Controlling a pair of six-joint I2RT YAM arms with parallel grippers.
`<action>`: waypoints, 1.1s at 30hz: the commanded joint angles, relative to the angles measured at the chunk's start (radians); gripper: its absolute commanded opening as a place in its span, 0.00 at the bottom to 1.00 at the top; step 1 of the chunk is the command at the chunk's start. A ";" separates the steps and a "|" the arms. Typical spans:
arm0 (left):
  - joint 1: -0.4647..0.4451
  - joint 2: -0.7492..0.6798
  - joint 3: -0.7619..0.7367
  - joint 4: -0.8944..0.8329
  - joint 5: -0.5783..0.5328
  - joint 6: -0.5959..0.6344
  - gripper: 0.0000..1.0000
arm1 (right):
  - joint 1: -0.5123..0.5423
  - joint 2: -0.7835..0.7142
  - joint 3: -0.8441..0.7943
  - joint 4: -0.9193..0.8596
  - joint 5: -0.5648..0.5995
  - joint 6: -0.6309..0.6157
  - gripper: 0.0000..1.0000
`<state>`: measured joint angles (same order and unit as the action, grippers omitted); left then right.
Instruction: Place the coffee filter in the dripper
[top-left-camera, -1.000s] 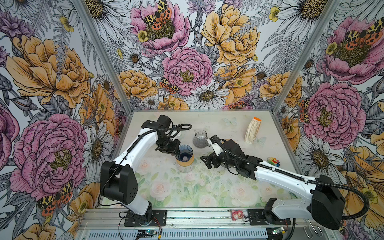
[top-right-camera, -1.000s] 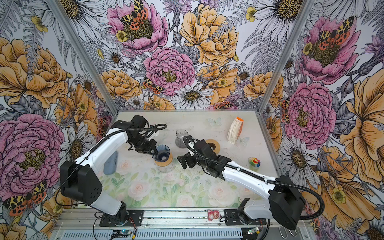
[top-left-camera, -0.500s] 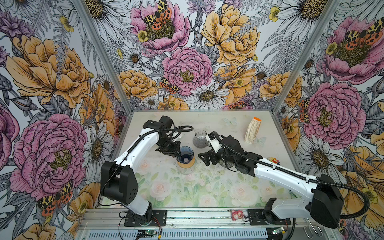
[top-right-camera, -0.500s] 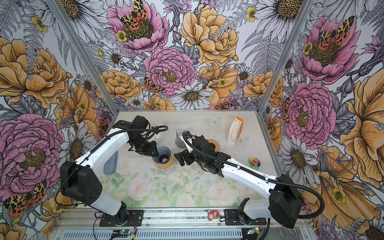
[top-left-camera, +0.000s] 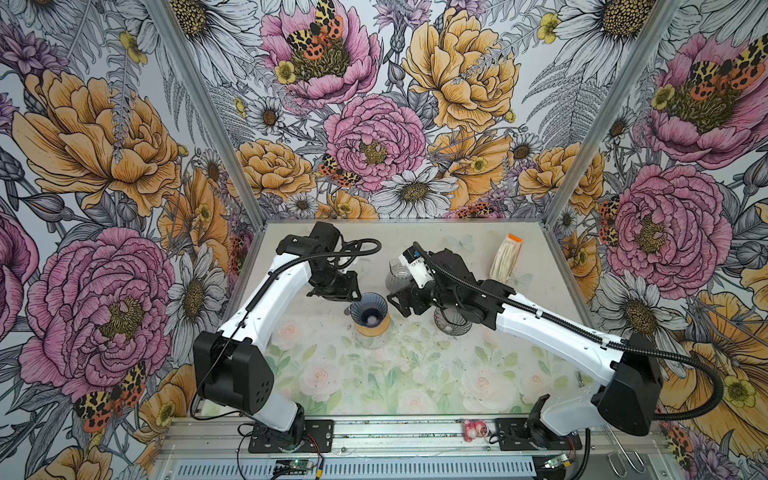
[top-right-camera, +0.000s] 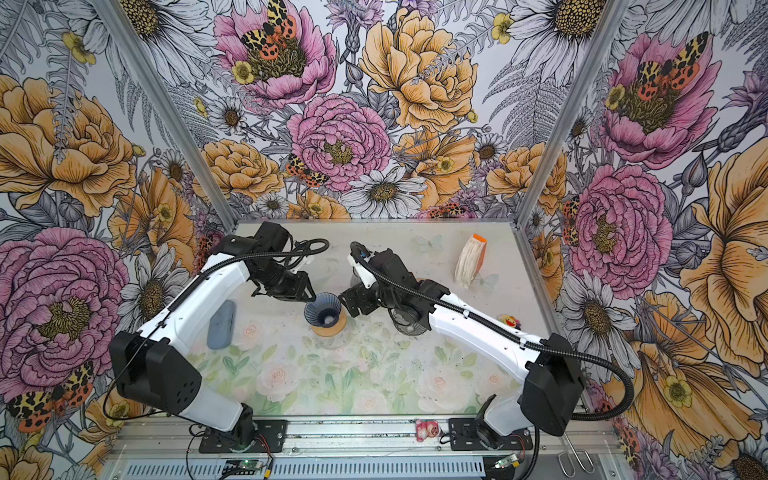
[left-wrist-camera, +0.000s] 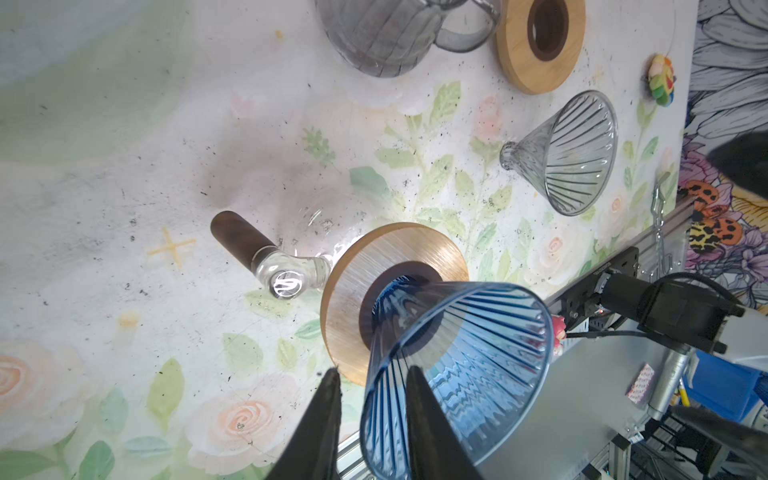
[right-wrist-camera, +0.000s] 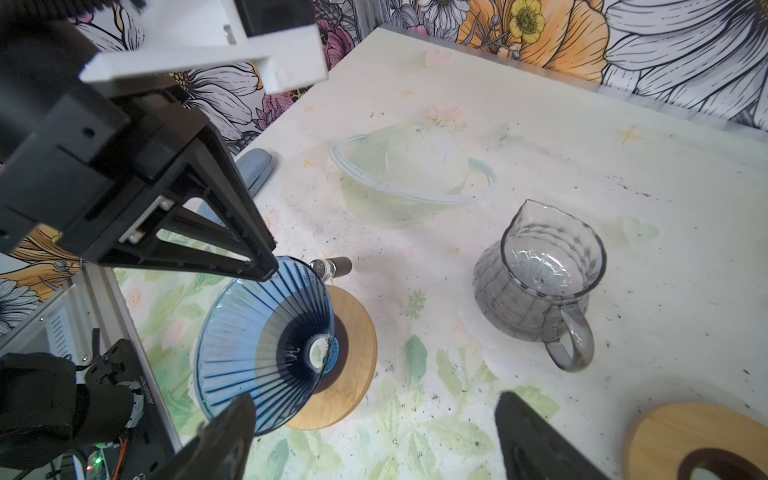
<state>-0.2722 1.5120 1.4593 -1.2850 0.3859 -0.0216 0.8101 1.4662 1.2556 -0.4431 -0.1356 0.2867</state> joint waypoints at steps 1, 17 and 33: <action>0.022 -0.076 -0.039 0.074 -0.012 -0.050 0.29 | -0.005 0.038 0.065 -0.119 -0.039 0.025 0.87; 0.027 -0.187 -0.251 0.260 0.062 -0.106 0.23 | 0.027 0.115 0.151 -0.167 -0.059 0.082 0.70; 0.026 -0.178 -0.297 0.290 0.096 -0.086 0.19 | 0.043 0.178 0.190 -0.171 -0.059 0.134 0.56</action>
<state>-0.2520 1.3499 1.1774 -1.0298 0.4473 -0.1169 0.8413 1.6348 1.4048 -0.6060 -0.1818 0.3981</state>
